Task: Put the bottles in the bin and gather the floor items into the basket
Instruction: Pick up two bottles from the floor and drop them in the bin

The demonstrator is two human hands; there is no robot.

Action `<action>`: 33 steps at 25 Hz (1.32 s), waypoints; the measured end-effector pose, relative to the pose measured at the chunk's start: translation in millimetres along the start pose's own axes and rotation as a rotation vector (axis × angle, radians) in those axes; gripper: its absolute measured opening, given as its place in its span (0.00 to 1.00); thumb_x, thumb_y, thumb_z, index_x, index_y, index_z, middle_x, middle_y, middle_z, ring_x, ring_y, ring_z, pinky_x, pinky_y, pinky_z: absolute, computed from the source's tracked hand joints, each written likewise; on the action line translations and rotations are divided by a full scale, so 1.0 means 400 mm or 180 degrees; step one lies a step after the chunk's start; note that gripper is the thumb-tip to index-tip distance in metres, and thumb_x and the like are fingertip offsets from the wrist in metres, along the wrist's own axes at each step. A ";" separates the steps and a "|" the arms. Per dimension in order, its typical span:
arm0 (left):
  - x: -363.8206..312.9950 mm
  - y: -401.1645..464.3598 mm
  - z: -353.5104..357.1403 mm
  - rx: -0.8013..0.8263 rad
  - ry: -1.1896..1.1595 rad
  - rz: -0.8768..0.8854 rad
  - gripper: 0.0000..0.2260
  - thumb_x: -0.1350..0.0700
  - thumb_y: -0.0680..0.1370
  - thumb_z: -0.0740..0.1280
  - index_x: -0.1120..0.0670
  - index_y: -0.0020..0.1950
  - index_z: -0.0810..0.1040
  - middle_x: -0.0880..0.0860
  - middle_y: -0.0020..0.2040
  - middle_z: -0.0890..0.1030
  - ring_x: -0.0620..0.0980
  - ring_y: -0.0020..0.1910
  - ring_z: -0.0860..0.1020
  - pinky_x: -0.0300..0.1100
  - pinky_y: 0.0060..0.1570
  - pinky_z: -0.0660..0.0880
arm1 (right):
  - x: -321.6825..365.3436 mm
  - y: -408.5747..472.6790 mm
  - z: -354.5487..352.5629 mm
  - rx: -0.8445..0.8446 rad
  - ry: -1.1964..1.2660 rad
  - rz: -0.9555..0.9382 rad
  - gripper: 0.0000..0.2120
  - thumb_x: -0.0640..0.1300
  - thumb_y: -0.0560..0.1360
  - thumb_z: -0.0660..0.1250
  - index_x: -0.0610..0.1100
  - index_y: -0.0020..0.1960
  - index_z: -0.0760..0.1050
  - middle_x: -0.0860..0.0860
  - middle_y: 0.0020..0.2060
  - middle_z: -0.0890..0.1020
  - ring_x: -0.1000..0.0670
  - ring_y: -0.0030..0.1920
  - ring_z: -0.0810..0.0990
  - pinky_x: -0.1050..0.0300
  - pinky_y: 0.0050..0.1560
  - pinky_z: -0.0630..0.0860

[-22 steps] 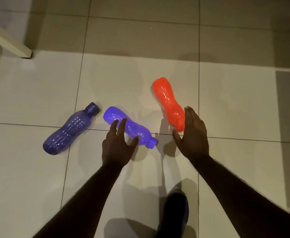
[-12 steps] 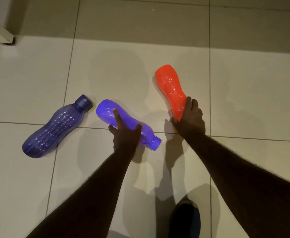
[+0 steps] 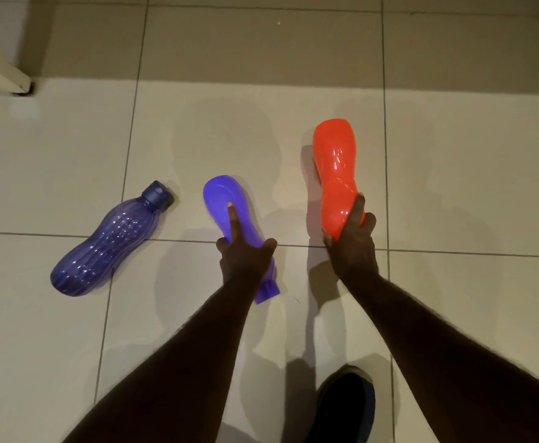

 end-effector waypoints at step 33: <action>0.030 -0.834 -1.732 -0.1092 -0.2916 -0.0423 0.29 0.46 0.63 0.75 0.41 0.62 0.71 0.54 0.56 0.80 0.56 0.46 0.82 0.48 0.40 0.80 | 1.448 -0.945 -0.538 0.1061 0.0069 -0.1570 0.43 0.43 0.75 0.70 0.49 0.79 0.44 0.41 0.67 0.64 0.39 0.58 0.76 0.51 0.51 0.74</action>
Point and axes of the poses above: each hand's wrist, its own y-axis towards the middle knuckle, its own z-axis out of the palm, x = y × z, the point moved 10 cm from there along y, towards the middle knuckle
